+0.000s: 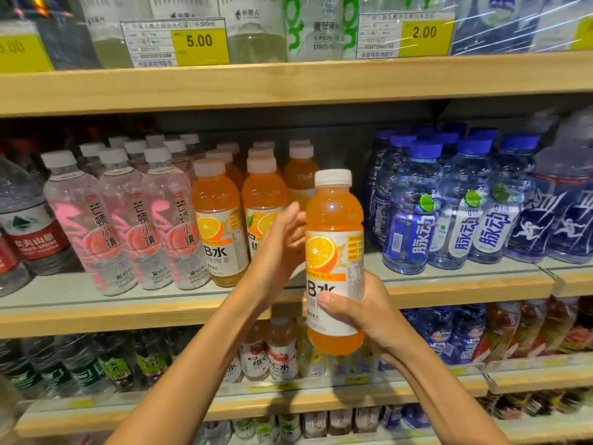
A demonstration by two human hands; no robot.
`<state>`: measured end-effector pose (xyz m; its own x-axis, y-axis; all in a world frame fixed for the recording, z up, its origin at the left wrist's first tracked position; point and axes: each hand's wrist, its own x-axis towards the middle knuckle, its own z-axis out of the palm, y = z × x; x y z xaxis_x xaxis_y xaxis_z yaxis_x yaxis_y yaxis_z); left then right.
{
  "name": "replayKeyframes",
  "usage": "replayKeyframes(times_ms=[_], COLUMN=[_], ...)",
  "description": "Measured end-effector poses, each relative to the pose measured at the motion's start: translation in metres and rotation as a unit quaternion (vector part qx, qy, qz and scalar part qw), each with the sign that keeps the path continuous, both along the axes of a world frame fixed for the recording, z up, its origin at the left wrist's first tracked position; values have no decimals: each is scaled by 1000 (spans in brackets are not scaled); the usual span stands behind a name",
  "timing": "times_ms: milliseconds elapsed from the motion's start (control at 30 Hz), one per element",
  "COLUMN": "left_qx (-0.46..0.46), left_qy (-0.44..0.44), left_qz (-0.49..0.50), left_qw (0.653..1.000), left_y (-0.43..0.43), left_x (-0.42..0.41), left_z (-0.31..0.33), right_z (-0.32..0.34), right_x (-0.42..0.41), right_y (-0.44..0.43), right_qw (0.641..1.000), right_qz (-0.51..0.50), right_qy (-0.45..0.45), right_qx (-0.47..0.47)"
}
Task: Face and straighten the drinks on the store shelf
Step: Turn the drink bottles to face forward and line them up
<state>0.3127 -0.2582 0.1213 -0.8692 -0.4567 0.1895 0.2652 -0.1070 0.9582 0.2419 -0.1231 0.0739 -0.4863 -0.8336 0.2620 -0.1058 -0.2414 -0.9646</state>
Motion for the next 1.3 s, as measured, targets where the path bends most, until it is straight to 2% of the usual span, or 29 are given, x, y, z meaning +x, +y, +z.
replayKeyframes(times_ms=[67, 133, 200, 267, 333, 367, 433, 533, 600, 700, 833, 933, 1133, 1300], left_qx=[-48, -212, -408, -550, -674, -720, -778, -823, -833, -834, -832, -830, -832, -833], left_qy=[16, 9, -10, -24, -28, -28, -26, -4, 8, 19, 22, 26, 29, 32], left_qz=[75, 146, 186, 185, 166, 153, 131, 119, 123, 129, 129, 136, 142, 147], left_qw=[996, 966, 894, 814, 719, 676, 614, 556, 540, 536, 539, 540, 536, 533], left_y=[-1, -5, -10, -15, -19, -21, -26, -32, -33, -34, -35, -35, -33, -34], left_x=[5, 9, 11, 10, 6, 4, 0, -4, -7, -7, -7, -7, -7, -6], left_z=[-14, -32, -50, -61, -69, -72, -77, -83, -86, -89, -91, -91, -90, -91], right_z=[3, 7, 10, 7, -1, -4, -11, -14, -14, -17, -30, -28, -10, -5], right_x=[-13, -29, -45, -60, -71, -76, -84, -90, -89, -79, -54, -47, -65, -89], right_y=[-3, -9, -17, -26, -34, -37, -42, -44, -43, -36, -24, -29, -66, -91], right_qw=[999, 995, 988, 981, 976, 974, 970, 965, 963, 953, 894, 860, 806, 802], right_qz=[-42, -93, -141, -174, -196, -205, -223, -237, -237, -261, -387, -446, -480, -462], right_qy=[5, 29, 61, 88, 98, 96, 92, 110, 123, 146, 217, 232, 282, 275], right_qx=[-1, -5, 2, 8, 16, 17, 15, 24, 33, 53, 72, 90, 201, 262])
